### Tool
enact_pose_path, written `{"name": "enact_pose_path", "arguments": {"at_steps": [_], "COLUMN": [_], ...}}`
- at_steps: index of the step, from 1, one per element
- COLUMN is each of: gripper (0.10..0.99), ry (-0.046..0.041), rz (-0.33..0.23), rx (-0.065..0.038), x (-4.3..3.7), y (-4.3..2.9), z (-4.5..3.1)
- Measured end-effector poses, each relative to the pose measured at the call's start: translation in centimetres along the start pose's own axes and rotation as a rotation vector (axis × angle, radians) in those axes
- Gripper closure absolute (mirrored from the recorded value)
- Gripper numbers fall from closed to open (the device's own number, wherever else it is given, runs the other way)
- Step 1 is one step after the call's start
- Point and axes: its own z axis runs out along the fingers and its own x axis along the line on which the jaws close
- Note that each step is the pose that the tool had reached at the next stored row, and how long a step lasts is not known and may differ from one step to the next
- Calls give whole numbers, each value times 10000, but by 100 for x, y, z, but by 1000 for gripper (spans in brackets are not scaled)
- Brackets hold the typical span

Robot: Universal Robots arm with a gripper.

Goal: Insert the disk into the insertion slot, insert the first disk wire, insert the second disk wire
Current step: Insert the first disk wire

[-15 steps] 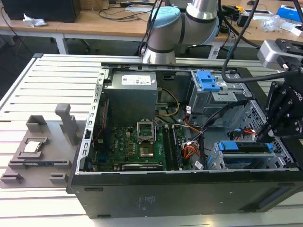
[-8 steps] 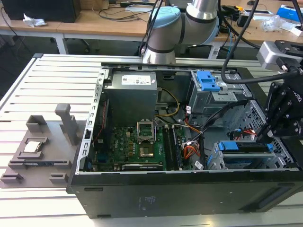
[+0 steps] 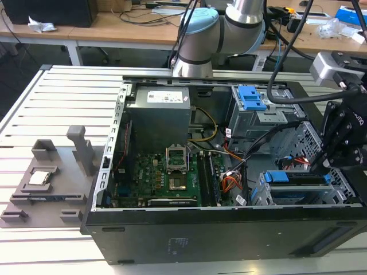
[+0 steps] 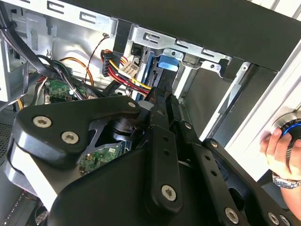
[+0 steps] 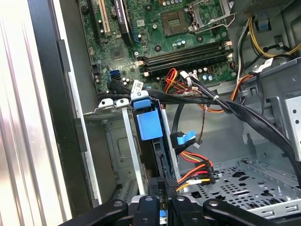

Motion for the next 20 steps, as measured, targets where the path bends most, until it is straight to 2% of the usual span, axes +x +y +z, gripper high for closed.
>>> {"name": "enact_pose_path", "arguments": {"at_steps": [15,20], "gripper": [922,922], "ry": [1,62], "rz": [-28,-1377], "rx": [1,55], "x": [-3,-5], "y": [-3,-4], "z": [62,86]}}
